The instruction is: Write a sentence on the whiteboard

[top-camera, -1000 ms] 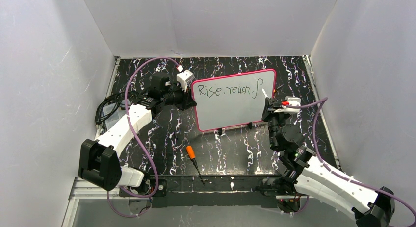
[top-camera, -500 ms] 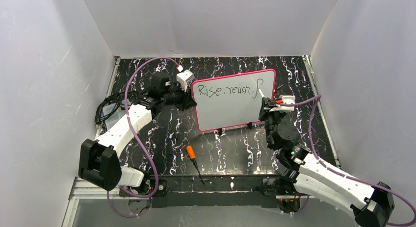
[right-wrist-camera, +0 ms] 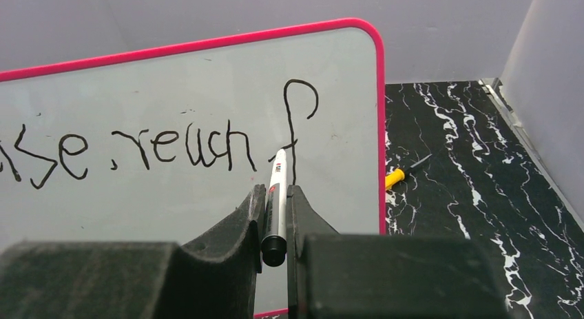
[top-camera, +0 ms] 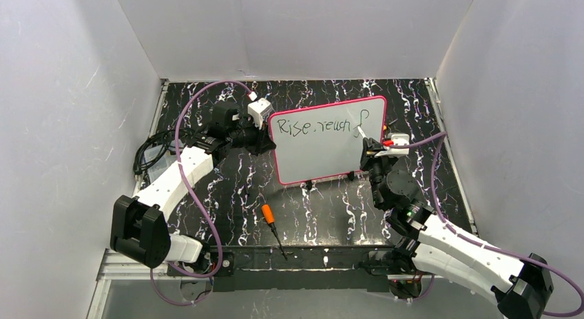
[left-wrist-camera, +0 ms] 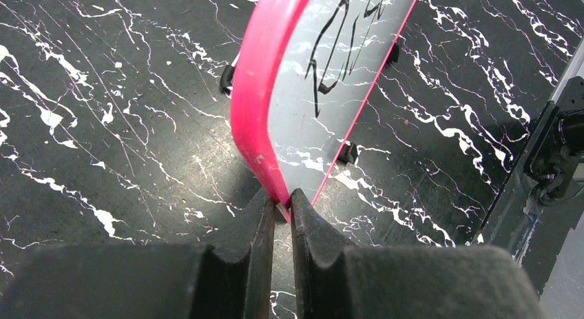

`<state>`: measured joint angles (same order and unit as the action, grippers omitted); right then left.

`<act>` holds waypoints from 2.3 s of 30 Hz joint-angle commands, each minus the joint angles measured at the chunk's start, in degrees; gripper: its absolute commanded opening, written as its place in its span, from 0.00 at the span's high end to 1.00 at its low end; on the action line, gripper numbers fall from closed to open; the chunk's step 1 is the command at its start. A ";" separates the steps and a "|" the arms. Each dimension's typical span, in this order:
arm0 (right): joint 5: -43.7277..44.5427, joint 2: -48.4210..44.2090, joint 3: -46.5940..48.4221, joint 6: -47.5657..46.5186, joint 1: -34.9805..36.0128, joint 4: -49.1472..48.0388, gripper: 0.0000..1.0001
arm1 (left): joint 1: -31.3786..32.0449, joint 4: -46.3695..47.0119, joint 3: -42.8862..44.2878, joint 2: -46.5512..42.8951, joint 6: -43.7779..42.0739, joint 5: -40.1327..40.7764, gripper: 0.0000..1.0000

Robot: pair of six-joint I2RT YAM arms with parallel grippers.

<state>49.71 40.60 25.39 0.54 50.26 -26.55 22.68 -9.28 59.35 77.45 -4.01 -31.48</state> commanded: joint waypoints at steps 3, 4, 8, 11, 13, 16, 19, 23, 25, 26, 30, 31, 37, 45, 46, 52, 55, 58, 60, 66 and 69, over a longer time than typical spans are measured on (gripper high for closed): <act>-3.11 -0.06 1.65 2.68 -0.25 1.14 0.99 | 0.29 -1.18 0.14 -0.92 -0.84 -0.07 1.00; -3.13 -0.19 1.63 2.85 -0.25 1.41 0.99 | 0.29 -1.14 0.15 -0.83 -0.88 -0.13 1.00; -1.24 -2.98 1.25 1.76 -0.25 1.25 0.99 | 0.27 -1.16 0.14 -0.86 -0.82 -0.13 1.00; 2.56 -3.97 1.65 -1.12 -0.25 0.86 0.99 | 0.26 -1.09 0.13 -0.85 -0.84 -0.19 1.00; 4.31 -4.11 1.68 -3.80 -0.29 -0.03 0.99 | 0.27 -1.11 0.15 -0.81 -0.81 -0.17 1.00; 4.99 -4.44 1.56 -5.64 -0.70 -1.05 0.99 | 0.26 -1.08 0.14 -0.80 -0.85 -0.15 1.00; 4.50 -4.41 1.27 -6.28 -1.61 -1.84 0.99 | 0.27 -1.09 0.14 -0.69 -0.77 -0.22 1.00; 2.55 -3.44 1.06 -6.14 -3.05 -3.37 0.99 | 0.26 -1.14 0.14 -0.69 -0.89 -0.20 1.00; 1.34 -2.79 1.20 -6.16 -3.84 -4.21 0.99 | 0.27 -1.18 0.11 -0.69 -0.84 -0.23 1.00; 0.65 -2.25 1.36 -6.16 -4.31 -4.58 0.99 | 0.26 -1.17 0.14 -0.62 -0.84 -0.12 1.00; -1.63 -0.35 1.94 -5.22 -6.43 -5.07 0.99 | 0.33 -1.20 0.14 -0.70 -0.93 -0.12 1.00; -2.36 -0.01 2.02 -4.72 -6.89 -5.05 0.99 | 0.33 -1.17 0.15 -0.72 -0.99 -0.12 1.00; -5.47 -0.17 1.99 -2.41 -7.55 -3.00 0.99 | 0.27 -1.18 0.15 -0.65 -0.96 -0.08 1.00; -7.91 -1.78 1.23 2.10 -7.61 3.15 0.99 | 0.27 -1.18 0.19 -0.68 -0.93 -0.07 1.00; -7.76 -1.89 1.04 2.65 -7.55 3.75 0.99 | 0.26 -1.18 0.21 -0.64 -0.94 -0.12 1.00; -4.59 -2.24 0.14 4.56 -7.54 6.28 0.99 | 0.26 -1.19 0.17 -0.71 -0.93 -0.14 1.00; -2.24 -2.52 0.14 3.65 -7.55 5.72 0.99 | 0.26 -1.18 0.21 -0.68 -0.95 -0.08 1.00; -0.69 -2.57 0.68 1.87 -7.55 4.56 0.99 | 0.28 -1.18 0.19 -0.63 -0.92 -0.09 1.00; -0.29 -2.54 1.01 0.47 -7.58 3.39 0.99 | 0.27 -1.18 0.21 -0.63 -0.89 -0.13 1.00; -1.84 -1.23 2.51 -1.77 -7.57 -0.07 0.99 | 0.26 -1.20 0.23 -0.61 -0.88 -0.20 1.00; -3.13 -0.58 3.44 -2.53 -7.55 -1.25 0.99 | 0.27 -1.16 0.23 -0.68 -0.88 -0.17 1.00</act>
<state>47.40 39.44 25.47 0.32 42.76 -22.46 22.70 -9.43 59.35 77.47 -3.88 -31.90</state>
